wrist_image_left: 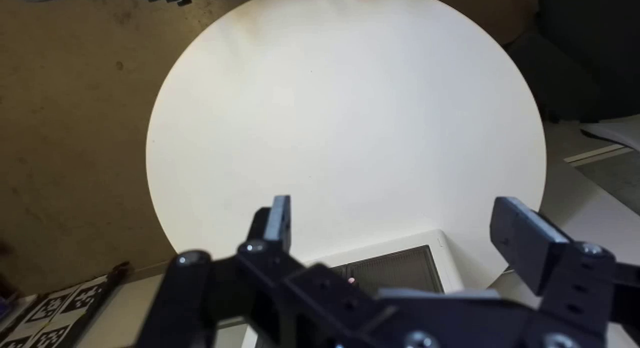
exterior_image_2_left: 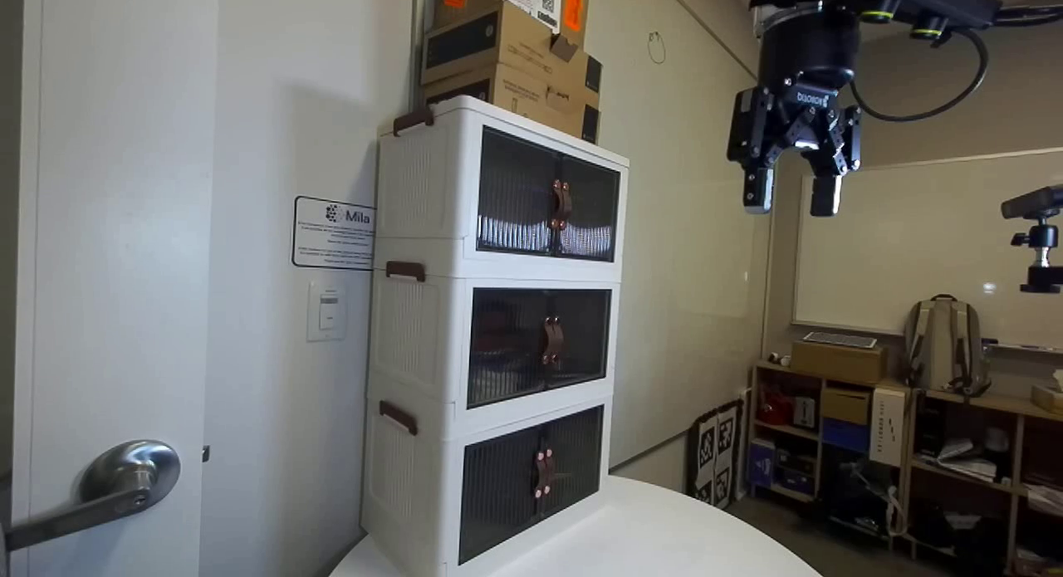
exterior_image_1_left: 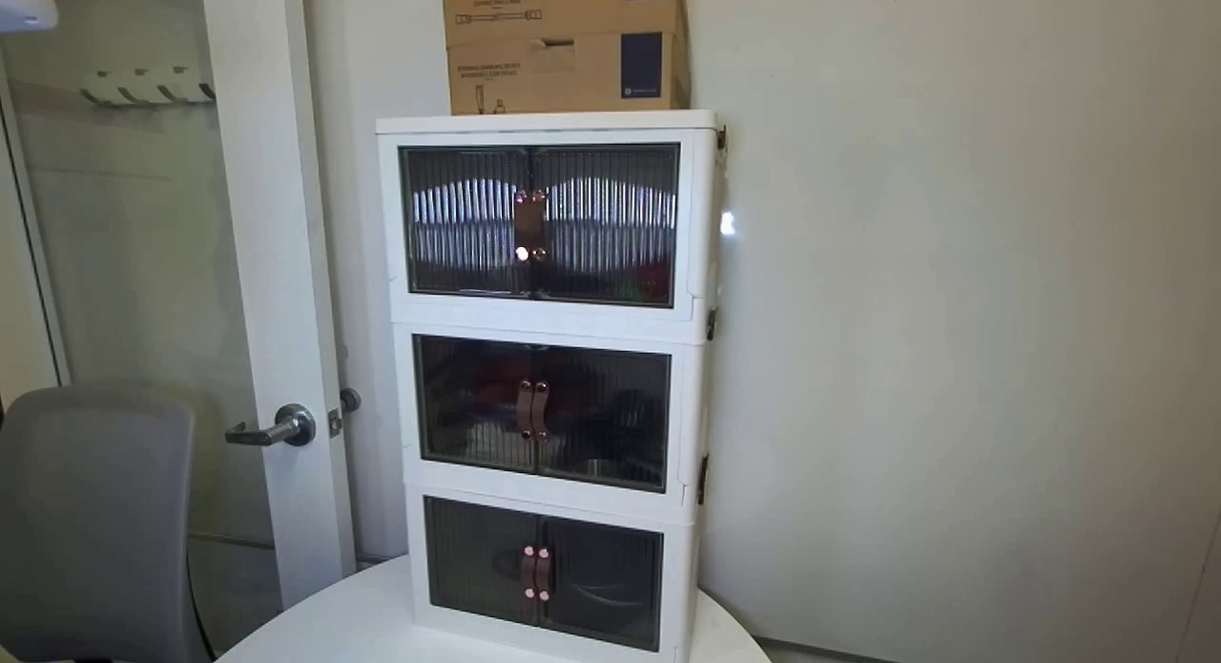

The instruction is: Open the doors of the topmost shelf

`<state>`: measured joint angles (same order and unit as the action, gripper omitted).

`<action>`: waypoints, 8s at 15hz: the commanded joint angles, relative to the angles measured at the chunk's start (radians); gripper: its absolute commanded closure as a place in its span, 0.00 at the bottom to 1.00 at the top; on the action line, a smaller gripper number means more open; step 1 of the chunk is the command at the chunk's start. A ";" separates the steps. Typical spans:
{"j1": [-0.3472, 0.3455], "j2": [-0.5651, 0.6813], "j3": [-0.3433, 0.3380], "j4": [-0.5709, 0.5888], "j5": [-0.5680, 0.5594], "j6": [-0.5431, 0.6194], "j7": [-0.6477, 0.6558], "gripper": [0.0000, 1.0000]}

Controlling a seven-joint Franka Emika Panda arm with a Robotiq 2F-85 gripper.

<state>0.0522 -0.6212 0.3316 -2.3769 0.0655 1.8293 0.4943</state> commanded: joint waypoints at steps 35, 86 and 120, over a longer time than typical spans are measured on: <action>0.122 1.074 -0.199 1.060 -1.364 0.361 0.578 0.00; 0.132 0.449 -0.157 0.248 -0.376 0.642 -0.266 0.91; 0.190 0.459 -0.177 0.323 -0.080 0.545 -1.051 0.05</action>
<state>0.2104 -0.1616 0.1755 -2.0931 -0.1008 2.4156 -0.4166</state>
